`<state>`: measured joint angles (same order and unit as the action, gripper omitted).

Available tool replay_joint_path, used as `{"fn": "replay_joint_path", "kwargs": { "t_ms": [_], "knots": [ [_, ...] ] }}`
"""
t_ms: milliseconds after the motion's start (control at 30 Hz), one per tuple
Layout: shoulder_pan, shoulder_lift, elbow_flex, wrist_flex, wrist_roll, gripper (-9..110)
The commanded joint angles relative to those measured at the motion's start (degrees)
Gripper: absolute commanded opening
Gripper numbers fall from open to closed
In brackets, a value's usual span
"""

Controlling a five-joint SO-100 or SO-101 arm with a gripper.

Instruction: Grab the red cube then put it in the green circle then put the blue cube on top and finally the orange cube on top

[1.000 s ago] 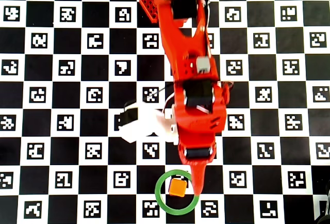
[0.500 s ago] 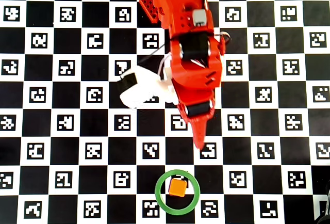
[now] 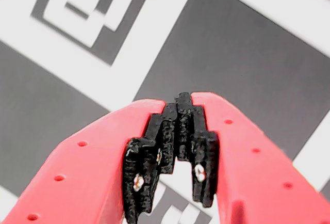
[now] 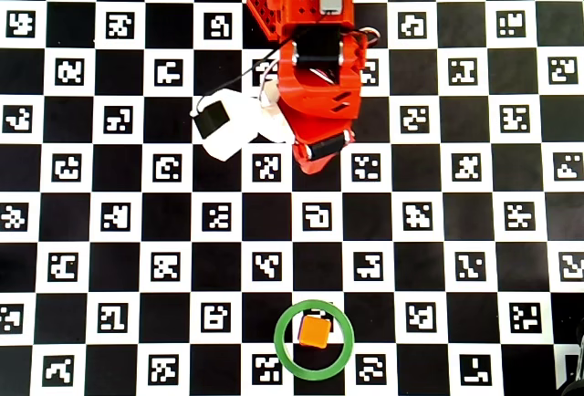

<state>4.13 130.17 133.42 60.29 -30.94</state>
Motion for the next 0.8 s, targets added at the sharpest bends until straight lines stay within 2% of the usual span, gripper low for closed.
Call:
{"fn": "replay_joint_path", "kwargs": {
  "t_ms": [0,367,767],
  "knots": [
    [0.62,8.26,7.38,-6.33,-6.15,-6],
    [-0.53,31.55,31.99,-14.85,-23.29,-6],
    [-5.98,50.54,44.65,0.26,-30.67,-6]
  ]
}}
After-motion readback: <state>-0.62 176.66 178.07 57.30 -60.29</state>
